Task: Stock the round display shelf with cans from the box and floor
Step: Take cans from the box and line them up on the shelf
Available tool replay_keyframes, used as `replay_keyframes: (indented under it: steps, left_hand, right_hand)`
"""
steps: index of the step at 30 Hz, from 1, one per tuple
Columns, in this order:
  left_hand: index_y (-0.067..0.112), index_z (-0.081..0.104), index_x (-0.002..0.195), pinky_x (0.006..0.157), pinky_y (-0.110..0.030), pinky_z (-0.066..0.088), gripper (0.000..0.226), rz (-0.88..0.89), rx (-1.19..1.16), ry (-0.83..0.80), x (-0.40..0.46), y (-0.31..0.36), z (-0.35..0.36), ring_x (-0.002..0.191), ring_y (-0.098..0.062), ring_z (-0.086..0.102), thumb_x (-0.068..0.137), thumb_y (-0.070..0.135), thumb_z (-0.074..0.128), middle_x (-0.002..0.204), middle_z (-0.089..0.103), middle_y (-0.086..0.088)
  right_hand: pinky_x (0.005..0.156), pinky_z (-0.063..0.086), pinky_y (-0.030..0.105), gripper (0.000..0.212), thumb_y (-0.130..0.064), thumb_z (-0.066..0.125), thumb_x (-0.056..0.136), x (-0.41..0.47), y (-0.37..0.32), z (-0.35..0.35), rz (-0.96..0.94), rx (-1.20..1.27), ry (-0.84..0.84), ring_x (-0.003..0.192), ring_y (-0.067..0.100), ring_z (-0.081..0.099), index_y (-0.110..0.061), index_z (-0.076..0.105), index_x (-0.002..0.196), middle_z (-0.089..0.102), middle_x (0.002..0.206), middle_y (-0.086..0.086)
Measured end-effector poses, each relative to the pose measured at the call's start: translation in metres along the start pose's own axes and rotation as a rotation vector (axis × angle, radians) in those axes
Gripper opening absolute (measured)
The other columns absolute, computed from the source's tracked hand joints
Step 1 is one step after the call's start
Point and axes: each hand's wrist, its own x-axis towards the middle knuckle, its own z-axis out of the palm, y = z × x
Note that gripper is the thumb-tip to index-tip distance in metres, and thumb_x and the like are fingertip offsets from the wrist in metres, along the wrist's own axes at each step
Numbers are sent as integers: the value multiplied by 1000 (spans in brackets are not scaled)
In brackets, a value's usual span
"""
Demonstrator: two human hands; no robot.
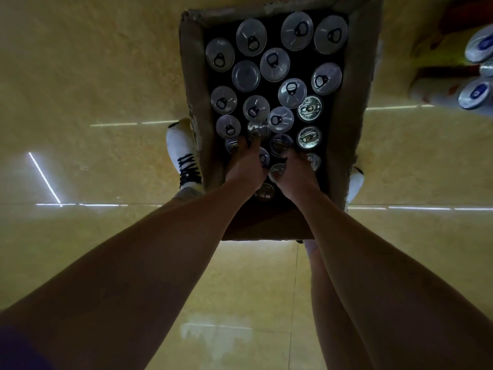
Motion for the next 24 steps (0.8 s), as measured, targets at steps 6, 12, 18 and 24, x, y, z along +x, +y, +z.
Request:
replay_keyframes:
  steps: [6, 12, 18, 24]
  left_hand:
    - [21, 32, 145, 90, -44, 53, 78, 19, -31, 81, -4, 2, 3, 117, -33, 54, 79, 8, 71, 136, 42, -12]
    - [13, 46, 126, 84, -48, 54, 59, -12, 9, 74, -41, 13, -17, 107, -37, 58, 75, 13, 75, 129, 47, -14]
    - [11, 49, 123, 86, -43, 51, 55, 67, 24, 107, -100, 39, -66, 111, -34, 54, 74, 15, 74, 127, 46, -12]
    - [9, 51, 117, 73, -34, 43, 51, 201, 84, 128, -165, 72, -143, 107, -33, 55, 72, 16, 74, 121, 50, -14]
  right_hand:
    - [91, 51, 36, 61, -22, 74, 83, 2, 11, 0, -34, 32, -18, 120, 29, 54, -20, 44, 136, 48, 135, 11]
    - [90, 51, 37, 57, -25, 75, 79, -21, 6, -21, -82, 79, -24, 114, 26, 59, -21, 47, 128, 58, 124, 7]
    - [89, 53, 44, 64, -22, 75, 77, -78, -23, -67, -175, 29, 21, 111, 30, 60, -21, 45, 133, 58, 126, 7]
    - [89, 50, 42, 59, -16, 73, 77, -151, -63, -120, -293, -21, 54, 113, 31, 56, -22, 49, 130, 53, 130, 7]
